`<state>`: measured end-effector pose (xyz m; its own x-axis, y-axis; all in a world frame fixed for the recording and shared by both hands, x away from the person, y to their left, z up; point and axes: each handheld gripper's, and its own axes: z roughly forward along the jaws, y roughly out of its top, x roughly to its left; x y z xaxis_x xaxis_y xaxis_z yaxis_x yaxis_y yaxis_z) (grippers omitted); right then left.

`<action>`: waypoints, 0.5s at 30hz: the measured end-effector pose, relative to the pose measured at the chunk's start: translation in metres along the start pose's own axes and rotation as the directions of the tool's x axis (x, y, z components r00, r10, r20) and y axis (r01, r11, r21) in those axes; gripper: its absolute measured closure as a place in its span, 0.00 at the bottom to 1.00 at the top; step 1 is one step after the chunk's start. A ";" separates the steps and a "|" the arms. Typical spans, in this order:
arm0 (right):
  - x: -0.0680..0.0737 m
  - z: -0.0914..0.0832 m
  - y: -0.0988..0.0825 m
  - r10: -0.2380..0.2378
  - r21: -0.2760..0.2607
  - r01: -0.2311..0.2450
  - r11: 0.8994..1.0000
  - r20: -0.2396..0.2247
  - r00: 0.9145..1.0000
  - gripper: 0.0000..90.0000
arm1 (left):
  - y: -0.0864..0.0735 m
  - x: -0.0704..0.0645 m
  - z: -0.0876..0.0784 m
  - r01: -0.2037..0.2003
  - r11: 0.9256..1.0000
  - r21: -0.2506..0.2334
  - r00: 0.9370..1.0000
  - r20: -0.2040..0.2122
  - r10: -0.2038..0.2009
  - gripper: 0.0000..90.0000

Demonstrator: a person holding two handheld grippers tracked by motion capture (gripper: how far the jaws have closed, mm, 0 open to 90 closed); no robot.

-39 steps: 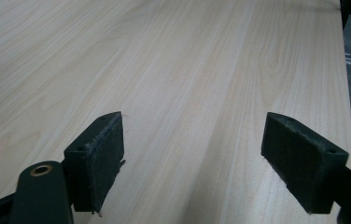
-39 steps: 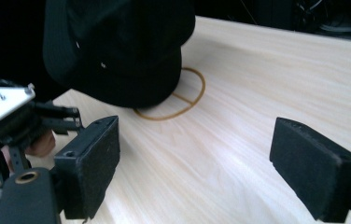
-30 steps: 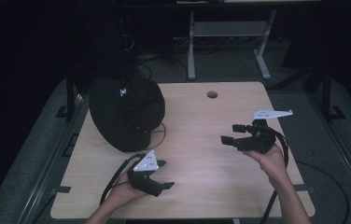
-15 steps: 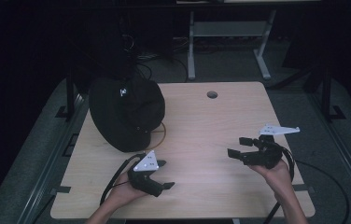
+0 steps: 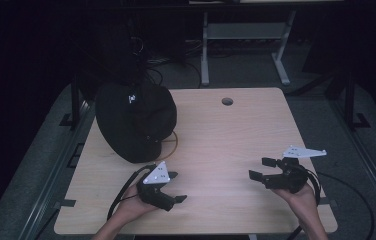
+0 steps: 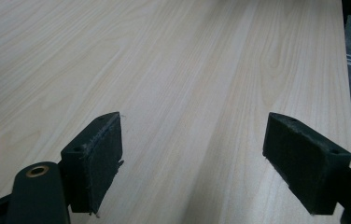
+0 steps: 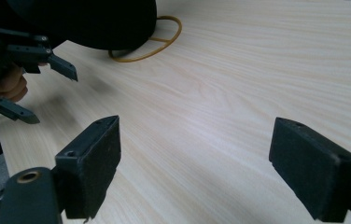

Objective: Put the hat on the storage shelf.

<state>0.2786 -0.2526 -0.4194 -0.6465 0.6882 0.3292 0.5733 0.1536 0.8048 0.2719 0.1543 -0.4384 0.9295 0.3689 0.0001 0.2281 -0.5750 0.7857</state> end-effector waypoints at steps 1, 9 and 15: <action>0.000 0.000 -0.002 0.000 -0.002 0.000 1.000 0.003 1.000 0.18 | 0.000 0.000 0.000 0.000 1.000 0.000 1.000 0.000 0.000 0.22; 0.003 -0.004 -0.028 0.004 -0.018 -0.004 1.000 0.017 1.000 0.18 | -0.001 -0.001 0.000 -0.001 1.000 0.003 1.000 0.001 0.001 0.22; 0.015 -0.009 -0.051 -0.003 -0.050 0.004 0.999 0.017 1.000 0.18 | 0.000 -0.004 0.004 -0.017 1.000 0.014 1.000 -0.002 0.017 0.22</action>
<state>0.2351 -0.2565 -0.4513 -0.6398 0.6995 0.3183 0.5447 0.1206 0.8299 0.2694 0.1500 -0.4407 0.9325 0.3608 0.0146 0.2166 -0.5912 0.7769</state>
